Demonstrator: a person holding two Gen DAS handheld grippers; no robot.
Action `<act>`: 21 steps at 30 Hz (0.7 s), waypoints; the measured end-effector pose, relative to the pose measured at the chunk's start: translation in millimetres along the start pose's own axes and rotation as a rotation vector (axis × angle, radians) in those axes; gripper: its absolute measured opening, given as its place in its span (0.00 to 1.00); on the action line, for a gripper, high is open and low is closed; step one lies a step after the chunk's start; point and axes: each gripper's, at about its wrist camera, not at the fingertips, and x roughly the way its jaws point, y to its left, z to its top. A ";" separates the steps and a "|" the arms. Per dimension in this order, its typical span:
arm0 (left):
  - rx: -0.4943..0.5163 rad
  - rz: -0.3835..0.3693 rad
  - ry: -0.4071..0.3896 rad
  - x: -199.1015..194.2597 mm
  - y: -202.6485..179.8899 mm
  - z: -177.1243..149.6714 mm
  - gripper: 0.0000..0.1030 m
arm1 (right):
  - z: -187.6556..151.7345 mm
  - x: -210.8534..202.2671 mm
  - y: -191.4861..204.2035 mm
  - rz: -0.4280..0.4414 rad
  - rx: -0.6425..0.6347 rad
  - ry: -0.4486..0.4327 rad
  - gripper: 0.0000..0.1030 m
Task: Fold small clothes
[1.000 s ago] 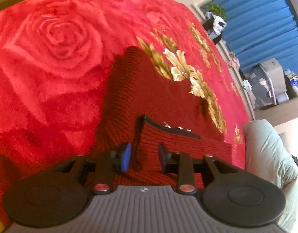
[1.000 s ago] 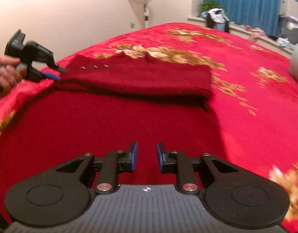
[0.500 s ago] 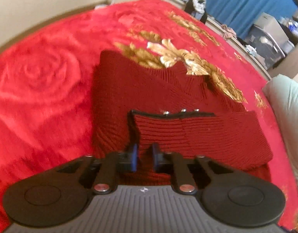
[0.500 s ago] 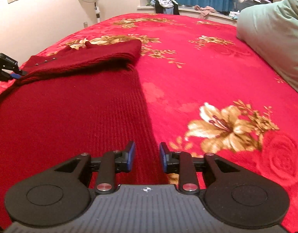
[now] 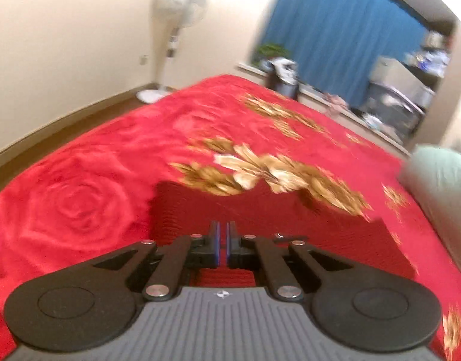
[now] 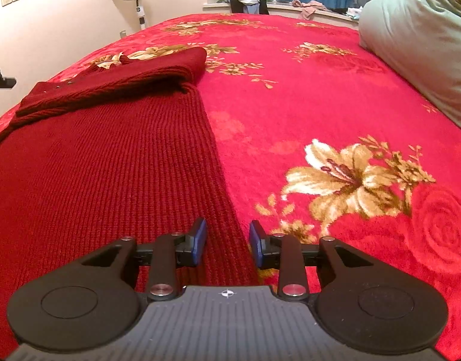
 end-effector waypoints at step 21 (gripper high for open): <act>0.019 0.019 0.181 -133.9 -20.2 -66.0 0.07 | 10.3 -23.7 -38.7 0.089 0.234 0.043 0.36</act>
